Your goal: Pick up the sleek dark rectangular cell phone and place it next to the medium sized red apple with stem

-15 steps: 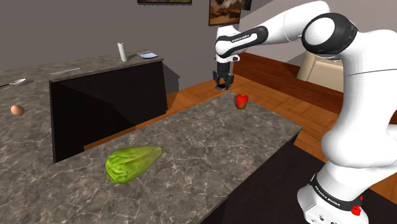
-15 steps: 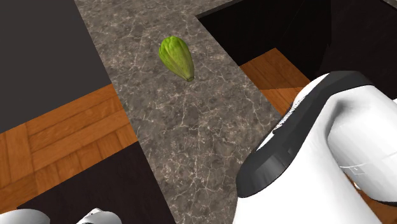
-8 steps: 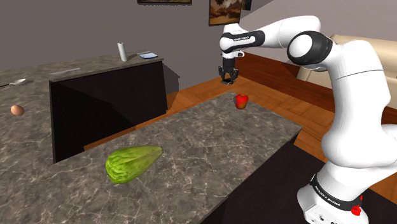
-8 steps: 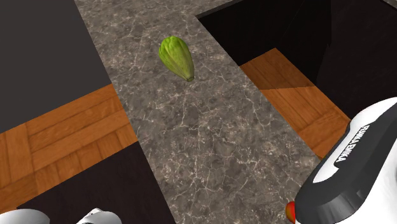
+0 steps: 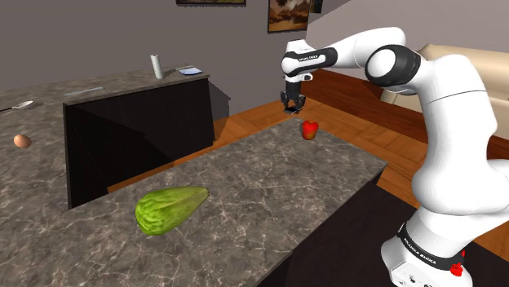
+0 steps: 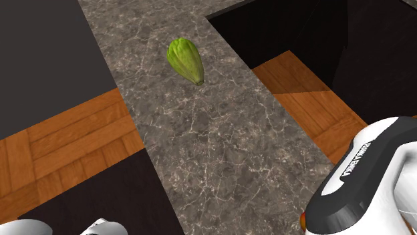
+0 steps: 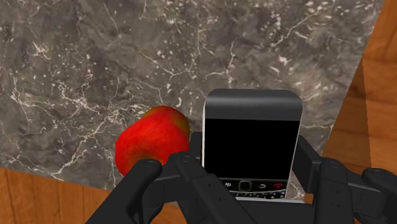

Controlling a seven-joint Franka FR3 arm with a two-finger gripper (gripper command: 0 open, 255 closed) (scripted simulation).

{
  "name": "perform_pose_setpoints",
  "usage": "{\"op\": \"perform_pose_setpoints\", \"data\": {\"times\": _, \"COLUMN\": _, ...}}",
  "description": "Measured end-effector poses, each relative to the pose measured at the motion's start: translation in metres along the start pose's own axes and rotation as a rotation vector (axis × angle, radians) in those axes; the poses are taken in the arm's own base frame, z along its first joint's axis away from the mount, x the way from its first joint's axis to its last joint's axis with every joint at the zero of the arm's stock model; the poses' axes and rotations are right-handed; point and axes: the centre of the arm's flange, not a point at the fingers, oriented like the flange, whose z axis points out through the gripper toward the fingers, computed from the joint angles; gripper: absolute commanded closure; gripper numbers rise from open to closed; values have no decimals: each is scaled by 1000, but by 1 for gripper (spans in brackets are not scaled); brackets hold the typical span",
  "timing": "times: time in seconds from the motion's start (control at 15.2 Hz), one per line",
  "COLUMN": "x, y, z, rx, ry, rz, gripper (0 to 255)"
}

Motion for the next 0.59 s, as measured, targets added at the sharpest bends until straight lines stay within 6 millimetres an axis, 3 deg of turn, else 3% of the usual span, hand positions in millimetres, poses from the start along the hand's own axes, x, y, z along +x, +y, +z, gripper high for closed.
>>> {"op": "perform_pose_setpoints", "data": {"times": 0.59, "x": -3, "y": -4, "z": 46, "rx": 0, "ry": 0, "rz": 0, "gripper": 255}}
